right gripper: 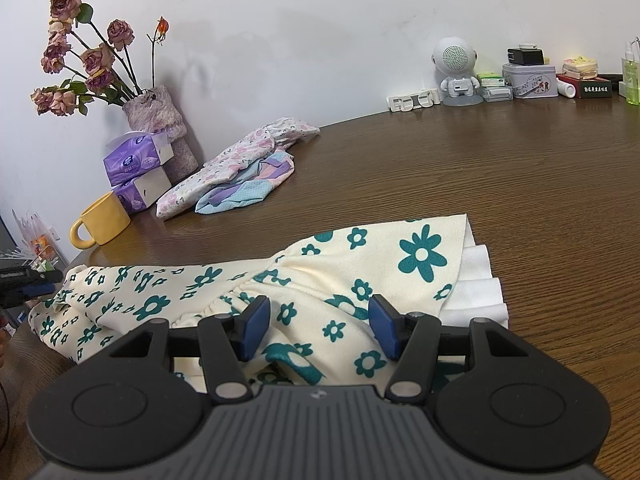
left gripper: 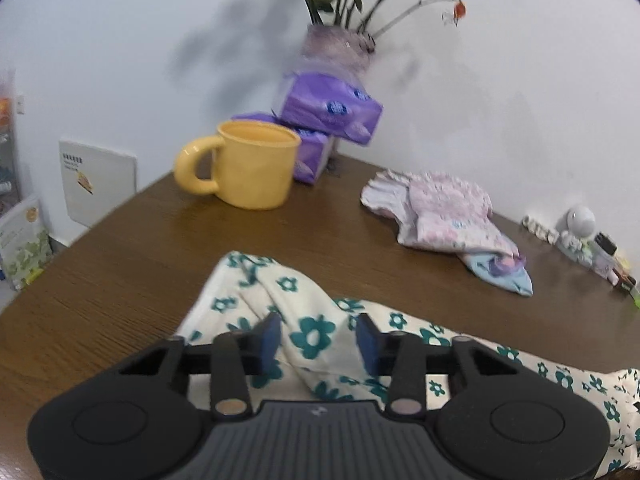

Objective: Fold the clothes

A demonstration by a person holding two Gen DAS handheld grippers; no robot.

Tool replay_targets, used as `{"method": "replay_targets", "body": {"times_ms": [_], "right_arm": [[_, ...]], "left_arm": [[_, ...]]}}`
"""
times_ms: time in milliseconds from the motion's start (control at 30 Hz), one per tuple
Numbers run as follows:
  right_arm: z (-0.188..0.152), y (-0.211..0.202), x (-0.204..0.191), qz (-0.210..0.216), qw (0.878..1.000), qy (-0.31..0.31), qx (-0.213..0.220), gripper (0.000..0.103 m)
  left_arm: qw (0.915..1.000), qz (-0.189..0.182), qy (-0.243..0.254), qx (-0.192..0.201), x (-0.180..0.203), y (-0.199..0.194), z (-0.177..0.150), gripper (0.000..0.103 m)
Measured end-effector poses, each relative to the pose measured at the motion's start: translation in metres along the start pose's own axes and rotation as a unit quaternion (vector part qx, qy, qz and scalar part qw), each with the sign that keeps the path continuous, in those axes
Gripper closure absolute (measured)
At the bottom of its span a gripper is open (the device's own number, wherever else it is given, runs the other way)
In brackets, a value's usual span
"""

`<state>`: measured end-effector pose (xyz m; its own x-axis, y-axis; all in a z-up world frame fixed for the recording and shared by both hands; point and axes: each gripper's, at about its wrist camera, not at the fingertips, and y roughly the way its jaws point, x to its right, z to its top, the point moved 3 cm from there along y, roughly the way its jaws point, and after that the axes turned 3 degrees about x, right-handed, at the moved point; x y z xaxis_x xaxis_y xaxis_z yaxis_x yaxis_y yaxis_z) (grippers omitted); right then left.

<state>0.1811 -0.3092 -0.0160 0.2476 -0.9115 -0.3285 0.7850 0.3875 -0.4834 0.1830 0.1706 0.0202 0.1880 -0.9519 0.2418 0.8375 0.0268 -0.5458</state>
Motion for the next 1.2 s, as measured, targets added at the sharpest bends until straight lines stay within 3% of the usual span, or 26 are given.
{"method": "replay_targets", "body": {"times_ms": [100,133,167,200,567,833,967,1200], "right_arm": [[0.0,0.0,0.0,0.001,1.0,0.0,0.0,0.048],[0.0,0.0,0.0,0.001,1.0,0.0,0.0,0.048],[0.0,0.001,0.0,0.001,1.0,0.0,0.0,0.048],[0.0,0.001,0.0,0.001,1.0,0.0,0.0,0.048],[0.0,0.0,0.001,0.001,1.0,0.001,0.0,0.047],[0.0,0.0,0.0,0.001,1.0,0.001,0.0,0.047],[0.0,0.0,0.0,0.001,1.0,0.001,0.0,0.047],[0.0,0.0,0.0,0.001,1.0,0.0,0.0,0.047]], "left_arm": [[1.0,-0.001,0.0,-0.009,0.002,0.006,-0.003,0.077],[1.0,0.0,-0.001,-0.01,0.002,0.007,-0.004,0.083],[0.9999,0.001,-0.001,-0.011,0.001,0.008,-0.004,0.098],[0.9998,-0.006,-0.004,-0.017,-0.001,0.009,-0.005,0.101],[0.9998,-0.006,-0.02,-0.007,-0.007,0.005,-0.002,0.103],[0.9957,-0.029,-0.088,-0.006,-0.026,0.002,0.0,0.103],[0.9948,0.0,-0.102,0.007,-0.039,-0.003,0.002,0.103],[0.9962,0.035,-0.075,0.026,-0.047,-0.017,0.004,0.103]]}}
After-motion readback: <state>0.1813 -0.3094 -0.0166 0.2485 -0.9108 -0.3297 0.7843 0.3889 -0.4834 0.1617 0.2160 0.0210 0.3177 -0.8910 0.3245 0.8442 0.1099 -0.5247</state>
